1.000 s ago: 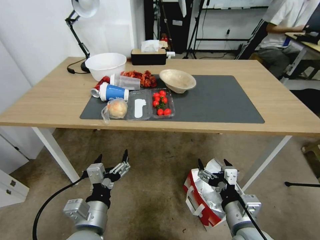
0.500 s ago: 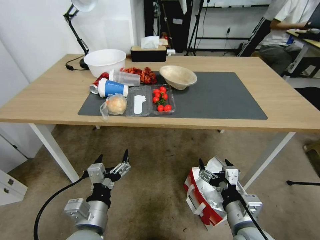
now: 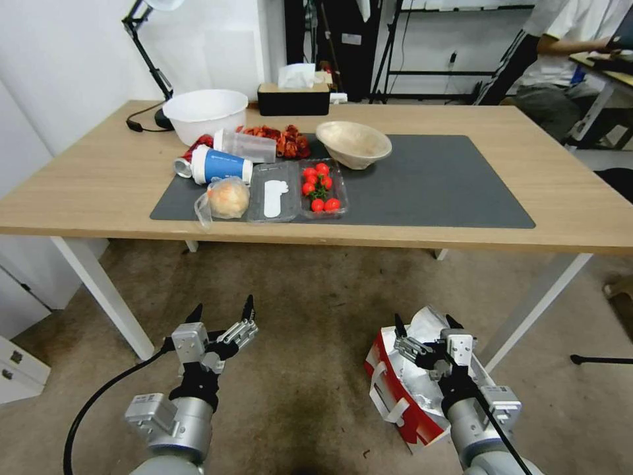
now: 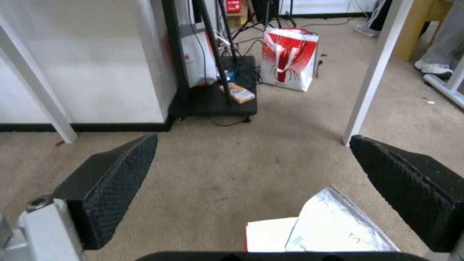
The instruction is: Pick up the food delivery bag from the floor and place it on the table.
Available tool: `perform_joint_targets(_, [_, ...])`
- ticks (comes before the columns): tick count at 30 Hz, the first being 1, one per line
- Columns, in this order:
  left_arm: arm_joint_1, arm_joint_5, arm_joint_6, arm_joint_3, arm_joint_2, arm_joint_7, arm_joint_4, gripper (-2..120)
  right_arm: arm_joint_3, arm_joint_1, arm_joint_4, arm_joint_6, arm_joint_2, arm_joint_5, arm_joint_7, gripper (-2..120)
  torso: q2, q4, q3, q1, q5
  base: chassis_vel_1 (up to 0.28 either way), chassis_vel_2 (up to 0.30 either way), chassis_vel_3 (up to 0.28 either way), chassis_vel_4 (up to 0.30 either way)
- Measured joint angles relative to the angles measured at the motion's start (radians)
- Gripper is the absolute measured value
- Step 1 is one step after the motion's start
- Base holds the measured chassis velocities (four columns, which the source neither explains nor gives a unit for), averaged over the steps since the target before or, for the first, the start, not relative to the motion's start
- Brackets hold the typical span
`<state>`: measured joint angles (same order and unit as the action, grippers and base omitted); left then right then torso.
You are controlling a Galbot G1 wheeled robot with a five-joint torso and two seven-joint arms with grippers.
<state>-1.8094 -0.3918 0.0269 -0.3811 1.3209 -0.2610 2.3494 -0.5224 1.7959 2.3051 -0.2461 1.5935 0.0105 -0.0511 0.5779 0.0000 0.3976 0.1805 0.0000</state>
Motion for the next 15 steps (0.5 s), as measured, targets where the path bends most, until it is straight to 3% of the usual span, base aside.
perform_joint_targets(15, [0.0,0.003,-0.002,0.001,0.004,0.002,-0.005,100,-0.006,-0.003,0.0,-0.001,-0.006,0.005,-0.001,100,-0.062,0.0,-0.038,-0.024,0.0001,0.0,0.0,0.0,0.0])
